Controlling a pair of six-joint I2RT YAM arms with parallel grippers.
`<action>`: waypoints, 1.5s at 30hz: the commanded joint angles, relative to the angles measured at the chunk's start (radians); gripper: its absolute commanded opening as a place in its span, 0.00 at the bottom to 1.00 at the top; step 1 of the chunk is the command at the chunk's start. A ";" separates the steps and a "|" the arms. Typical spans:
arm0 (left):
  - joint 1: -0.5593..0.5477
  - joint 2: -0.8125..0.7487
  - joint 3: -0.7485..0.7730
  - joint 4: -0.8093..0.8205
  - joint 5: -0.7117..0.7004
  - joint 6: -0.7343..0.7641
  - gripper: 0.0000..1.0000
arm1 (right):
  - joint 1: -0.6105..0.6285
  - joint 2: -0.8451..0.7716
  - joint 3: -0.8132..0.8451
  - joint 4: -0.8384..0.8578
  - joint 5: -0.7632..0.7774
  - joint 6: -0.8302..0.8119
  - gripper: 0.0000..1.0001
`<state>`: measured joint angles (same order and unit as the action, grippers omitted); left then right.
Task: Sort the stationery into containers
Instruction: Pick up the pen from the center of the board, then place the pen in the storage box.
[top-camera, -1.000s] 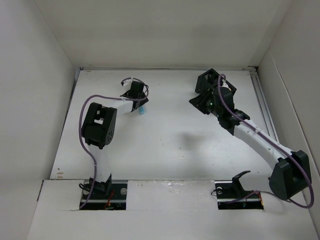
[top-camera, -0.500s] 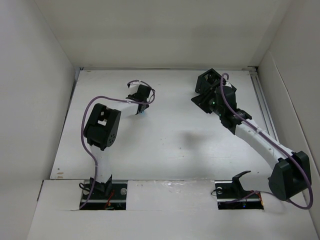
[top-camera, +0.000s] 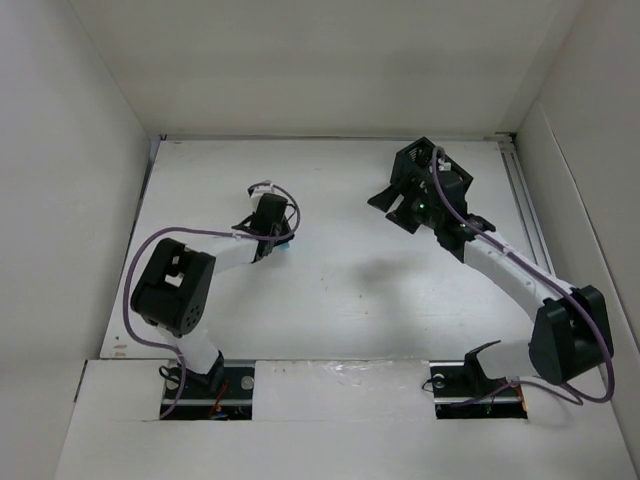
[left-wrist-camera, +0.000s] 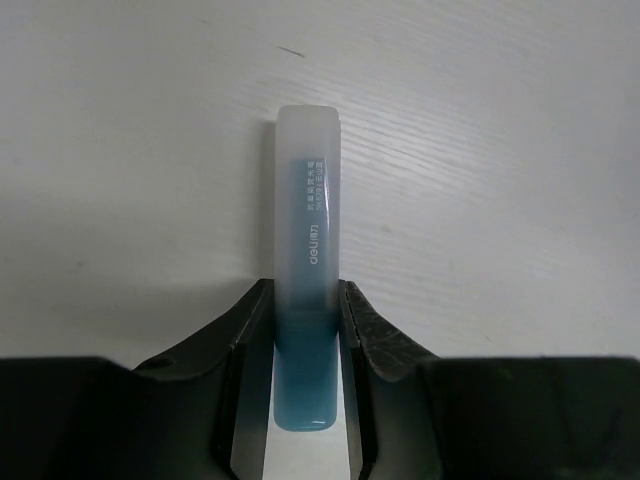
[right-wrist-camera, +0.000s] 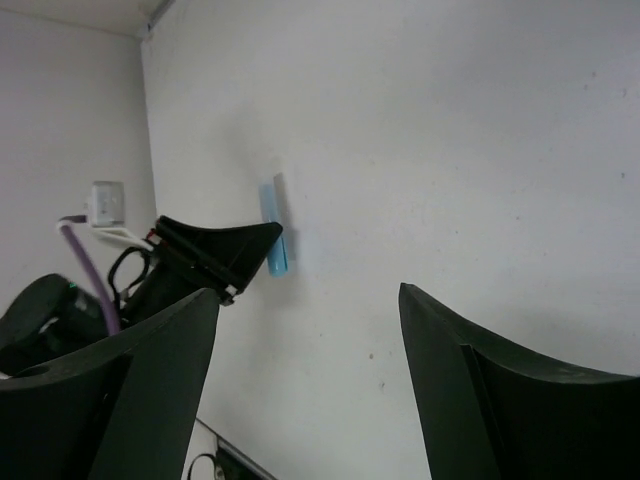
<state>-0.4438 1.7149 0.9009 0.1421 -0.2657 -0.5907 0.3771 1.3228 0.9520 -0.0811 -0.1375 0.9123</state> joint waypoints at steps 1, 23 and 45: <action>-0.019 -0.115 -0.062 0.155 0.199 0.020 0.01 | 0.020 0.048 0.047 0.067 -0.094 -0.007 0.79; -0.029 -0.236 -0.277 0.514 0.730 0.062 0.00 | 0.181 0.312 0.154 0.127 -0.065 0.069 0.73; -0.029 -0.299 -0.306 0.547 0.772 0.061 0.51 | 0.221 0.414 0.202 0.165 -0.077 0.106 0.00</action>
<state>-0.4702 1.4719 0.6075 0.6209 0.4732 -0.5312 0.5903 1.7699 1.1343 0.0380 -0.2283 1.0176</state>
